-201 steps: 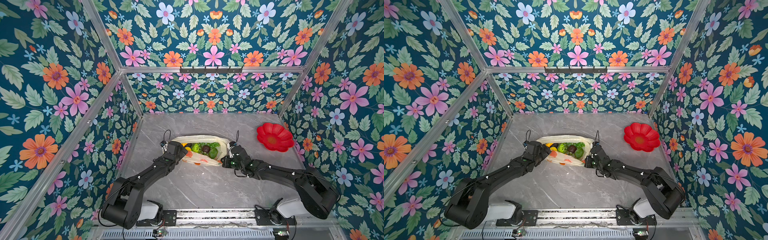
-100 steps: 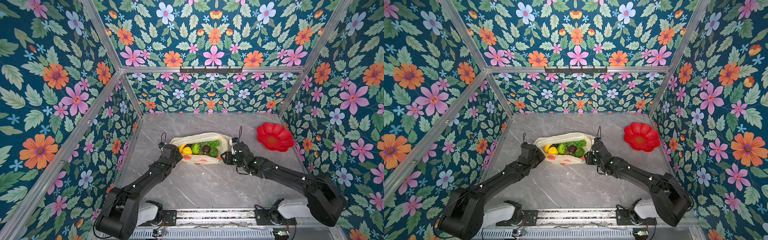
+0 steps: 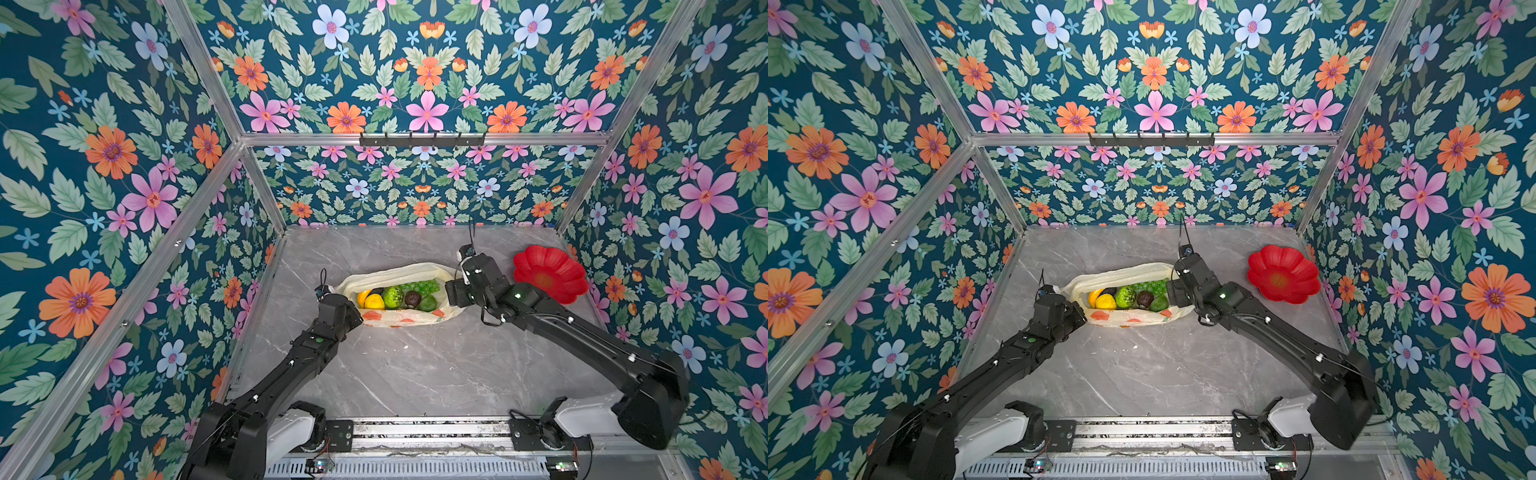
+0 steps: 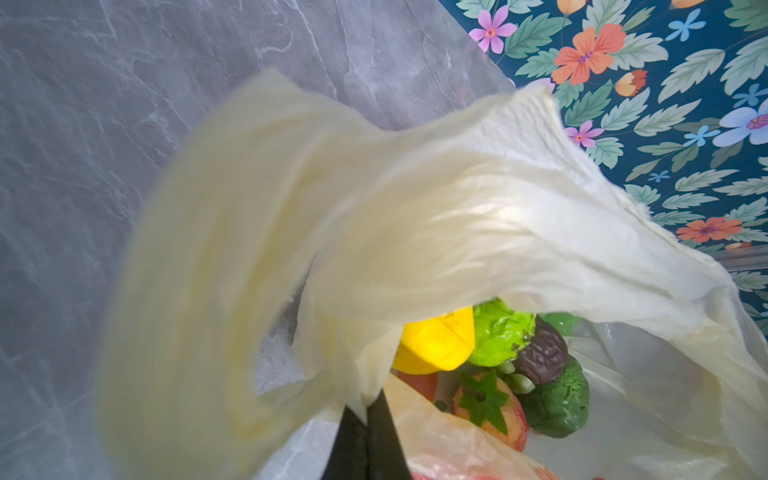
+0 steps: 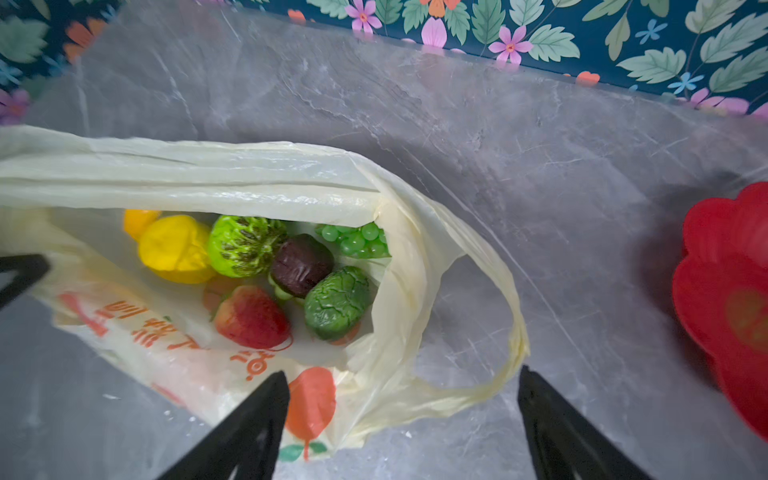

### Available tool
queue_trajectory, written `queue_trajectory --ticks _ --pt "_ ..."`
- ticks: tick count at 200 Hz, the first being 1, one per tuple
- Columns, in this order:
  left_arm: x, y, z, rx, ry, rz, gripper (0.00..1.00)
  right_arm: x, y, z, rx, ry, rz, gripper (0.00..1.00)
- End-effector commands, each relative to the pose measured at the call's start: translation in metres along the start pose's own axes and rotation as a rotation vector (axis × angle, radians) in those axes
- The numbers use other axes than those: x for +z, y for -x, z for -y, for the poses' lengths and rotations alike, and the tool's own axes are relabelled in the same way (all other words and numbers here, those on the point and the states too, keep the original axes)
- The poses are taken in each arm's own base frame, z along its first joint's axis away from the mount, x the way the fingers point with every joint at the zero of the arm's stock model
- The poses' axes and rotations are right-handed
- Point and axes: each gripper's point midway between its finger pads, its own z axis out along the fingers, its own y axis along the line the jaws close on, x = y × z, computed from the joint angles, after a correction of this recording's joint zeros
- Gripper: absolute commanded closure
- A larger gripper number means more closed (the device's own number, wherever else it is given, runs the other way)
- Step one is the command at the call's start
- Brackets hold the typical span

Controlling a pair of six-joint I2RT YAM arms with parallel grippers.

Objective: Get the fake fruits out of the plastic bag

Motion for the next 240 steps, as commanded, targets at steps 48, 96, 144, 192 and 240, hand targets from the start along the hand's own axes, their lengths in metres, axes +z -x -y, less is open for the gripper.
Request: queue_trajectory --ticks 48,96,144,192,240 --pt "-0.001 0.002 -0.006 0.025 0.026 0.005 1.0 0.097 -0.006 0.01 -0.291 -0.168 -0.195 0.09" --pt "0.002 0.012 -0.037 -0.071 0.047 -0.005 1.0 0.13 -0.017 0.027 -0.11 -0.103 -0.224 0.55" --pt "0.014 0.007 -0.077 -0.203 0.05 -0.045 1.0 0.137 -0.019 0.01 0.342 0.339 -0.221 0.97" --pt "0.02 0.006 -0.05 -0.062 0.017 -0.096 1.0 0.127 0.001 -0.02 0.463 0.561 -0.213 1.0" --pt "0.019 -0.014 -0.014 0.088 -0.003 -0.133 0.99 0.133 0.019 -0.019 0.493 0.544 -0.223 1.0"
